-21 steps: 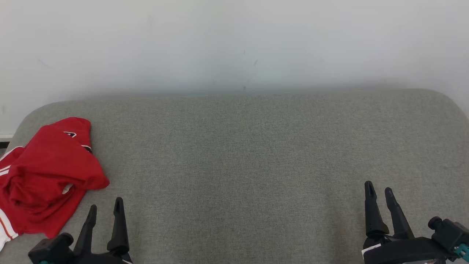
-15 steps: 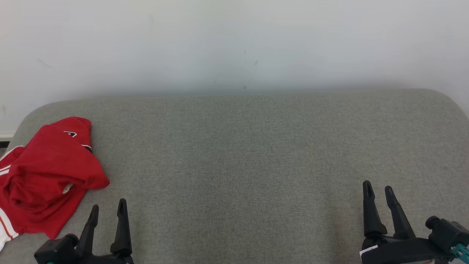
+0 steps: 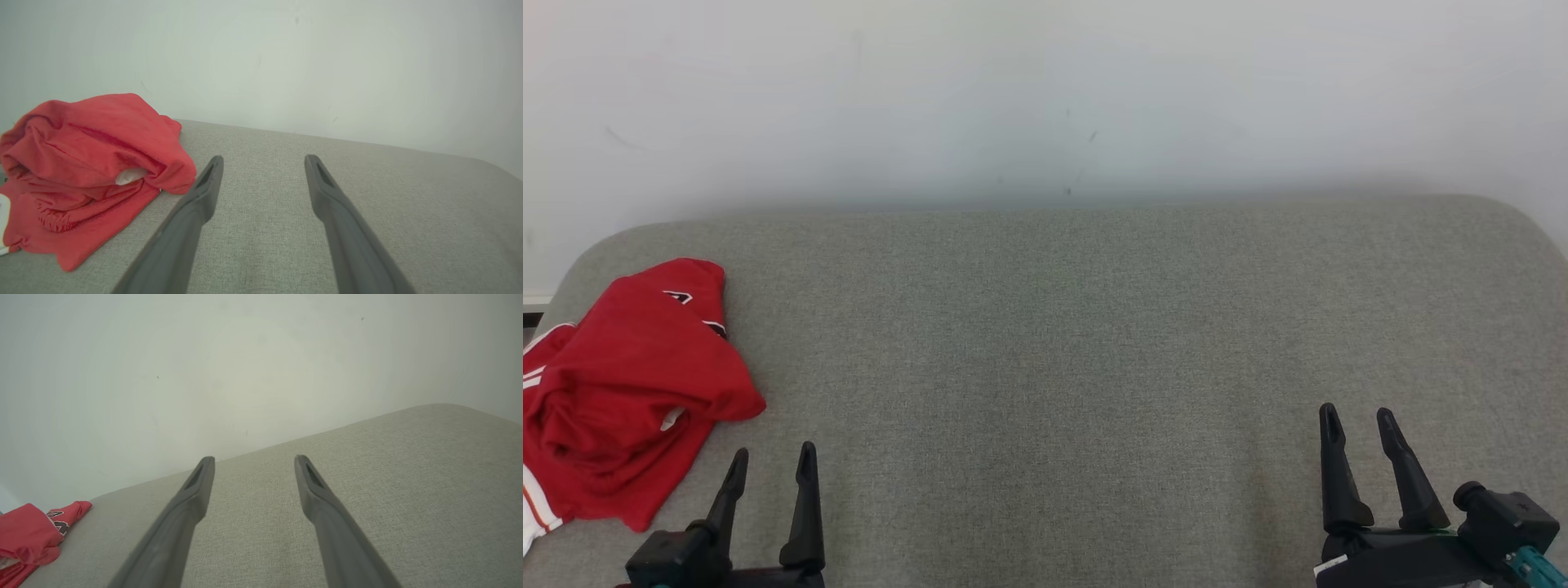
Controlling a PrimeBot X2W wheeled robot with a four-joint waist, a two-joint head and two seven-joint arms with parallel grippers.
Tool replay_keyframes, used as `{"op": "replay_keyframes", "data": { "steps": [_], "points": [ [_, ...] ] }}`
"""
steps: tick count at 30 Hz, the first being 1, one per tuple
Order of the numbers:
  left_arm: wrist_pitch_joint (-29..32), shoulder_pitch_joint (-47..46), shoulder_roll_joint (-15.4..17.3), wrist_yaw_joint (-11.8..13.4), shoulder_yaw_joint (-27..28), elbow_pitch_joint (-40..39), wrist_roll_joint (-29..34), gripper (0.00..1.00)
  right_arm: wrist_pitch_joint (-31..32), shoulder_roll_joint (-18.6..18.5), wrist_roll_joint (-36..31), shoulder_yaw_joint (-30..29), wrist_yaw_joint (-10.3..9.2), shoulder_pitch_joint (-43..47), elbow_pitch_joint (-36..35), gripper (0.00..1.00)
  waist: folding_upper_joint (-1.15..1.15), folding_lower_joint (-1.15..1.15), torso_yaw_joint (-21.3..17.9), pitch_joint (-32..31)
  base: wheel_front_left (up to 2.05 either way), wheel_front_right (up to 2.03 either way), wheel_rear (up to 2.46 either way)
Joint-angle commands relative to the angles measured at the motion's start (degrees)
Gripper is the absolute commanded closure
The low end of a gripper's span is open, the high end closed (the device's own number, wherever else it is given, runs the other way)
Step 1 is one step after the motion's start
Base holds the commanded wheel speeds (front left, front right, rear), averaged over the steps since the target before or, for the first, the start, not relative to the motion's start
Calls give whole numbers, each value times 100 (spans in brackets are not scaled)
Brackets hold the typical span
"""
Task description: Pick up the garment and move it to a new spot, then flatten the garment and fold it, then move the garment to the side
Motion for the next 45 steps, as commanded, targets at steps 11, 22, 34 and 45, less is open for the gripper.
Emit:
{"op": "replay_keyframes", "data": {
  "steps": [11,22,34,45],
  "points": [
    [-171,-70,92,-87,-45,16,423,0,-151,-22,-647,-2,-9,51,-100,0,0,0,1,-26,0,0,0],
    [-293,41,51,-100,-57,47,717,0,-179,-22,-1042,-75,-10,122,-219,0,0,0,-13,-46,0,0,0],
    [-399,1,116,-10,-91,242,1094,0,-86,-23,-1472,-106,-11,191,-341,0,0,0,1,-91,0,0,0],
    [-342,92,89,-92,-83,98,986,0,49,-23,-1547,-129,-12,257,-464,0,0,0,3,-127,0,0,0]
  ]
}}
